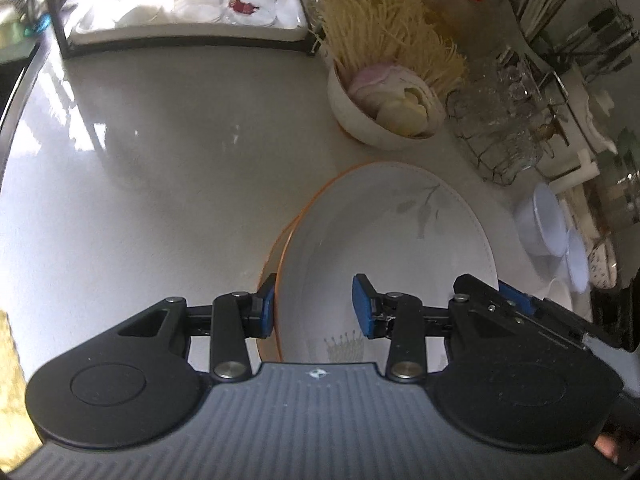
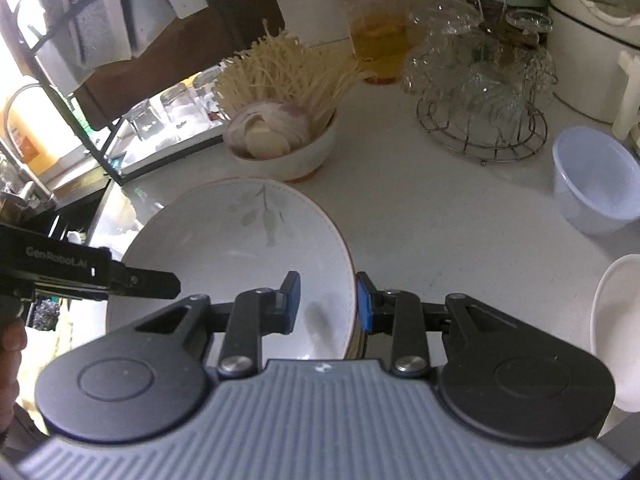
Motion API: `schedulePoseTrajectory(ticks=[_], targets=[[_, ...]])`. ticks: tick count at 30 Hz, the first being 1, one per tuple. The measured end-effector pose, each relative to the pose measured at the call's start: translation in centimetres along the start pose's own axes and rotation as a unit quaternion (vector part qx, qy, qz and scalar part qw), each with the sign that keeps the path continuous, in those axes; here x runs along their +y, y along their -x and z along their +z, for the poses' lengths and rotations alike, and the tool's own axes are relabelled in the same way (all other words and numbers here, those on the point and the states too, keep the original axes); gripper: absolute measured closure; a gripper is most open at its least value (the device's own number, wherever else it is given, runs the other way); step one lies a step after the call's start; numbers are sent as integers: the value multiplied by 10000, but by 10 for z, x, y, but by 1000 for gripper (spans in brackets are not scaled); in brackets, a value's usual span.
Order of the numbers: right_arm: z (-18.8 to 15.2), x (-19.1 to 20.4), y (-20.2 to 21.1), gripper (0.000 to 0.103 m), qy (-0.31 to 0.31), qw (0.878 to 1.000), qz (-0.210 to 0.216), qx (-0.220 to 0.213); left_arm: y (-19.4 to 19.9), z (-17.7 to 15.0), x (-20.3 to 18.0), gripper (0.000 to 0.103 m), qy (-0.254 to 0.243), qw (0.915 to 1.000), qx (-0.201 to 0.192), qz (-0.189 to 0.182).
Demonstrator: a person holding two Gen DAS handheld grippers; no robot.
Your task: Organize plates and bowls
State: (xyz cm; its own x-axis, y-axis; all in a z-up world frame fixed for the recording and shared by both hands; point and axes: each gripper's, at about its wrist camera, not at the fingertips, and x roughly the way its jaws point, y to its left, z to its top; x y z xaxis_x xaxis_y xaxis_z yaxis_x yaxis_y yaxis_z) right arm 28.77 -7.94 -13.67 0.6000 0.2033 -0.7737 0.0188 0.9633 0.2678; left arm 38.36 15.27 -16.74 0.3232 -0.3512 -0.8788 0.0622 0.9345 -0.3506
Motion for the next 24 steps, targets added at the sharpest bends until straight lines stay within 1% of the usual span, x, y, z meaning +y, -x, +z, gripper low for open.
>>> schedulePoseTrajectory(ticks=[2, 6, 9, 10, 11, 13, 16, 17, 19, 22, 24], targets=[[-1, -2, -2, 70, -53, 10000, 69, -13, -1, 1, 0, 60, 6, 10000, -19, 51], [1, -3, -4, 70, -83, 10000, 2, 9, -9, 2, 3, 60, 160, 9997, 163, -2], [-2, -2, -5, 70, -16, 9999, -74, 73, -12, 0, 0, 59, 125, 9997, 209, 78], [-3, -3, -6, 71, -57, 9999, -87, 111, -14, 0, 0, 55, 143, 9996, 244, 75], [-3, -5, -7, 71, -97, 9999, -54, 116, -13, -1, 2, 54, 183, 9996, 221, -8], [-4, -3, -7, 71, -87, 9999, -70, 110, -11, -1, 4, 53, 203, 9996, 205, -53], [-2, -1, -8, 71, -20, 9998, -125, 135, -11, 0, 6, 52, 210, 9992, 316, -97], [-2, -1, -8, 71, -44, 9998, -126, 137, -9, 0, 8, 50, 259, 9990, 345, -133], [-1, -2, -13, 71, -61, 9994, -163, 310, -4, -2, 16, 50, 413, 9981, 360, -274], [1, -4, -13, 71, -128, 9991, -184, 356, 3, -5, 26, 50, 653, 9958, 461, -454], [0, -4, -13, 71, -148, 9991, -205, 351, 11, -7, 29, 50, 694, 9957, 410, -459]])
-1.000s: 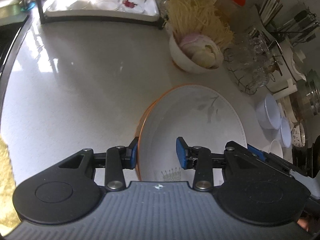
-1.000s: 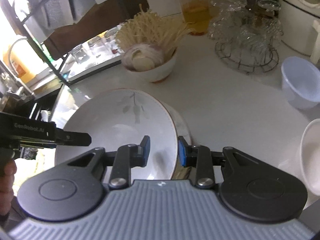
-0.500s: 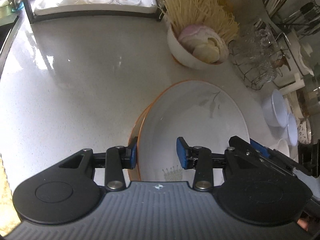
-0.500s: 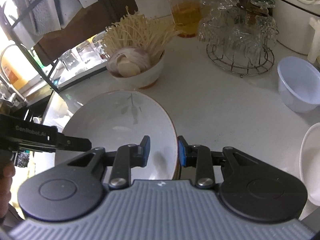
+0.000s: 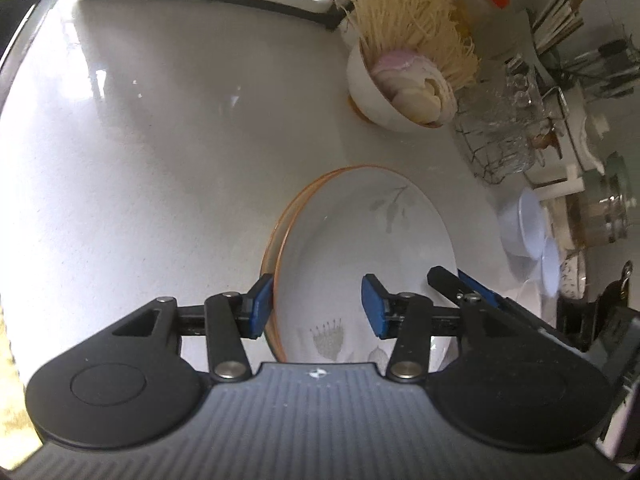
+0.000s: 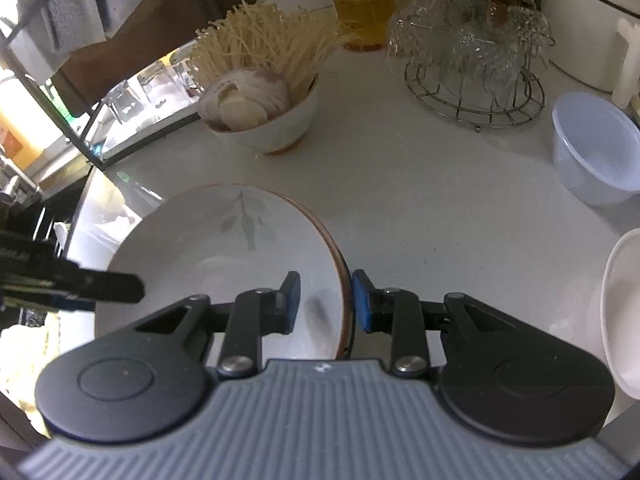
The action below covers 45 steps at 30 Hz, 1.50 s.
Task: Organize plates and bowls
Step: 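Open both grippers and pull them back from the stack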
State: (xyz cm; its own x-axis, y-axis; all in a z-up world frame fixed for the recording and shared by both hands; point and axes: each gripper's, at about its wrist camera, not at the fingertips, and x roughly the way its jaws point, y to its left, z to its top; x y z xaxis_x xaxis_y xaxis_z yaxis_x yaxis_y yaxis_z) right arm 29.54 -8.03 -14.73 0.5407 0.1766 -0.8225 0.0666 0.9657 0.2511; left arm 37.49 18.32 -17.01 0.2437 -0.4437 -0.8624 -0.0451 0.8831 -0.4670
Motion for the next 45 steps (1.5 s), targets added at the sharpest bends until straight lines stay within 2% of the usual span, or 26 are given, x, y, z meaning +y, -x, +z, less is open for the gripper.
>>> schedulePoseTrajectory(ticks=[2, 4, 8, 10, 16, 24, 27, 30, 39, 45], targets=[[-1, 1, -1, 72, -11, 10000, -70, -47, 11, -4, -6, 47, -338, 9990, -242, 161], [-3, 1, -3, 70, -7, 9999, -141, -8, 16, -4, -6, 47, -347, 9991, -252, 65], [-7, 1, -1, 70, -110, 9998, -139, -73, 24, -4, -17, 47, -763, 9956, -467, 295], [-6, 1, 4, 70, -195, 9995, -122, -201, 29, -2, -22, 47, -858, 9946, -544, 195], [14, -10, 46, 70, -213, 9954, -64, -929, 41, 3, -57, 47, -1333, 9883, -742, -9], [40, -11, 127, 70, 357, 9843, 17, -1729, 89, -12, -115, 47, -1558, 9725, -1723, -200], [41, -21, 149, 70, 292, 9836, 126, -1775, 97, -26, -134, 47, -1565, 9687, -1914, -239], [32, -28, 168, 70, 343, 9831, 163, -1789, 97, -45, -154, 47, -1673, 9661, -1960, -168], [-1, -44, 216, 70, 462, 9765, 258, -2091, 90, -100, -178, 45, -1441, 9692, -1998, -62], [-22, -68, 226, 70, 403, 9766, 239, -2098, 72, -129, -191, 44, -1351, 9724, -1896, -131]])
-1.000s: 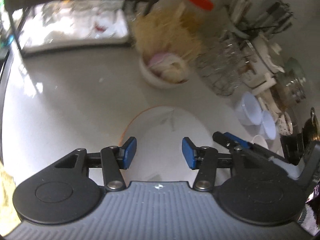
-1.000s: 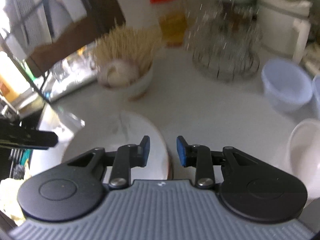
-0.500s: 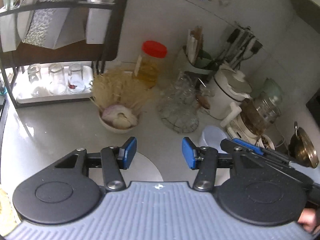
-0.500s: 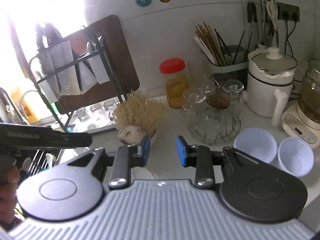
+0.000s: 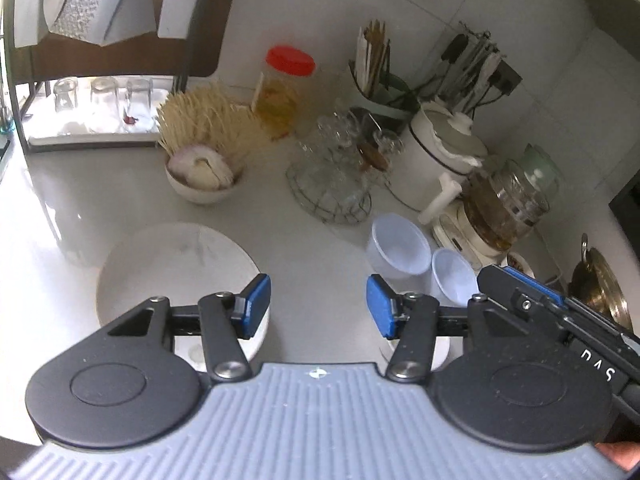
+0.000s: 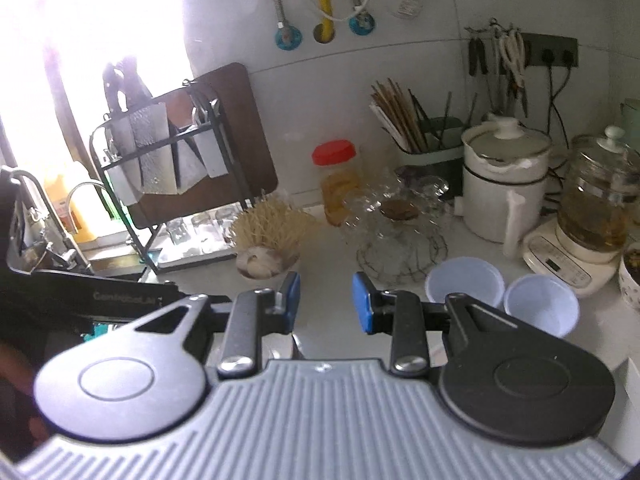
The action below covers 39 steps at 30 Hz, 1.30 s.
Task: Organize plates and bowls
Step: 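Open both grippers and pull them back from the stack, then move both grippers toward the rim of the white ceramic bowl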
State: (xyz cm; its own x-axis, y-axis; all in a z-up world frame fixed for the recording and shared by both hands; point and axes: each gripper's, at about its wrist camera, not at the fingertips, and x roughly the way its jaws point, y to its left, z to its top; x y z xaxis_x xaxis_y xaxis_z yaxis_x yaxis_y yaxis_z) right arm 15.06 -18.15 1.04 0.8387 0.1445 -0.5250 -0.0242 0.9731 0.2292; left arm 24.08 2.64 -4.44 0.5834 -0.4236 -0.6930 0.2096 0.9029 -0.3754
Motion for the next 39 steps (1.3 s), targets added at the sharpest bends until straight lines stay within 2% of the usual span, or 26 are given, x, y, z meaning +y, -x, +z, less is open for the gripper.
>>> schedulePoseTrajectory(ticks=[8, 14, 17, 20, 24, 26, 27, 28, 33, 35, 39], targets=[[-23, -28, 18, 70, 16, 9996, -244, -121, -16, -32, -29, 43, -105, 9999, 77, -52], [-51, -52, 15, 70, -97, 9988, -470, 14, -47, -50, -41, 43, -88, 9995, 288, -131], [-61, -62, 11, 70, -271, 9983, -472, 231, -63, -55, -53, 43, -384, 9980, 490, -89], [-69, -68, 8, 70, -330, 9974, -588, 242, -78, -56, -60, 43, -627, 9964, 567, -99], [-77, -84, 0, 70, -634, 9947, -762, 279, -101, -56, -64, 41, -525, 9960, 677, -245], [-79, -94, -2, 61, -707, 9935, -837, 302, -117, -54, -70, 41, -334, 9961, 759, -294], [-79, -98, -1, 47, -737, 9926, -930, 261, -123, -53, -75, 40, -328, 9959, 764, -346], [-80, -104, 0, 42, -801, 9919, -956, 244, -130, -52, -81, 38, -351, 9955, 784, -409], [-85, -139, -1, 43, -1336, 9841, -1139, 262, -154, -54, -98, 37, -601, 9922, 987, -459], [-89, -154, -5, 43, -1703, 9775, -1205, 313, -163, -55, -95, 37, -501, 9916, 1090, -484], [-96, -168, -19, 43, -2088, 9715, -1070, 329, -179, -61, -87, 37, -499, 9893, 1260, -545]])
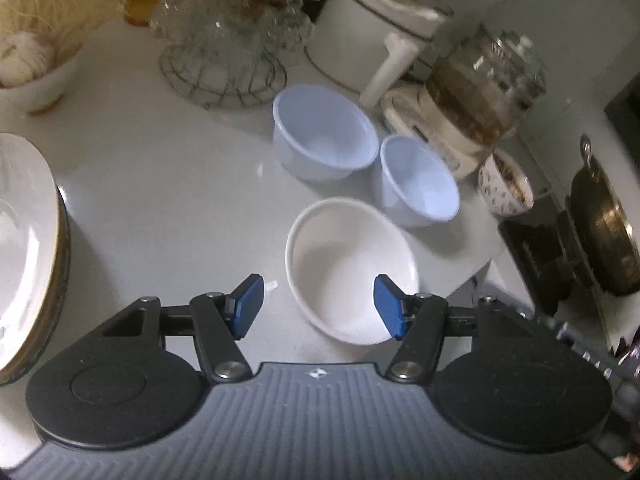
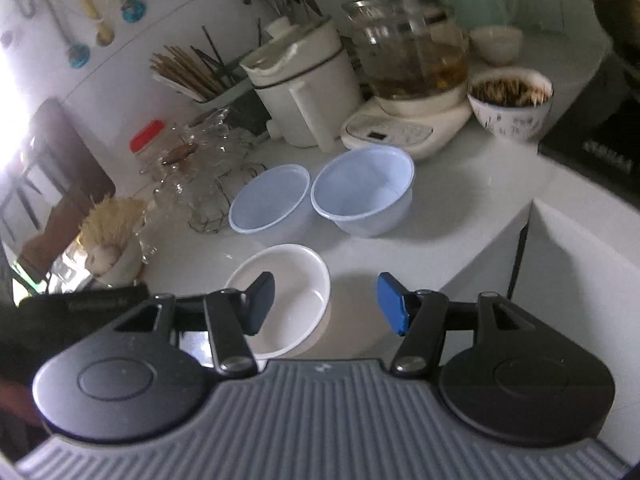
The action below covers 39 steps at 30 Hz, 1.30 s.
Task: Organize plates and bowls
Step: 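Move both grippers toward the rim of the white ceramic bowl, then close both grippers on the white bowl rim, then carry the white bowl beside the plate stack, lower it, open both grippers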
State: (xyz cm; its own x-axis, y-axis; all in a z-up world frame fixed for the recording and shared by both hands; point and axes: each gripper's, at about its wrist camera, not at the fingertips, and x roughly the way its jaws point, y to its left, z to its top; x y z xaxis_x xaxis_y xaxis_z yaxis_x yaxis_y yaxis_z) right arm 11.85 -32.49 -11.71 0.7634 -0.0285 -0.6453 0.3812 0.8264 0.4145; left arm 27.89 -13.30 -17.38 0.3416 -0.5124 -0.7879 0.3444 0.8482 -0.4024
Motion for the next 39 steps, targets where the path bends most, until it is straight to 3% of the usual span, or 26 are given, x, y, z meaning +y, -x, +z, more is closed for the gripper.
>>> schedulePoseTrajectory(ticks=[6, 8, 10, 14, 18, 27, 39], targets=[[-9, 5, -33, 66, -43, 10000, -62, -9, -17, -4, 3, 38, -22, 9998, -187, 68], [-13, 4, -43, 67, -124, 9998, -147, -11, -22, -5, 2, 40, -93, 9997, -230, 51], [-15, 3, -49, 75, -205, 9997, -161, 10, -31, -4, 2, 51, -30, 9999, -144, 31], [-14, 0, -57, 80, -223, 9996, -190, -5, -39, -4, 3, 58, 112, 9998, -148, -84], [-10, -4, -61, 88, -223, 9996, -164, 54, -48, -3, 1, 72, 121, 9998, -48, -124], [3, -9, -66, 94, -148, 9998, -6, 163, -47, 8, 1, 73, 163, 9996, -67, -204], [6, 29, -80, 94, 150, 9967, 729, 332, -8, 14, 33, 73, 507, 9975, -374, 333]])
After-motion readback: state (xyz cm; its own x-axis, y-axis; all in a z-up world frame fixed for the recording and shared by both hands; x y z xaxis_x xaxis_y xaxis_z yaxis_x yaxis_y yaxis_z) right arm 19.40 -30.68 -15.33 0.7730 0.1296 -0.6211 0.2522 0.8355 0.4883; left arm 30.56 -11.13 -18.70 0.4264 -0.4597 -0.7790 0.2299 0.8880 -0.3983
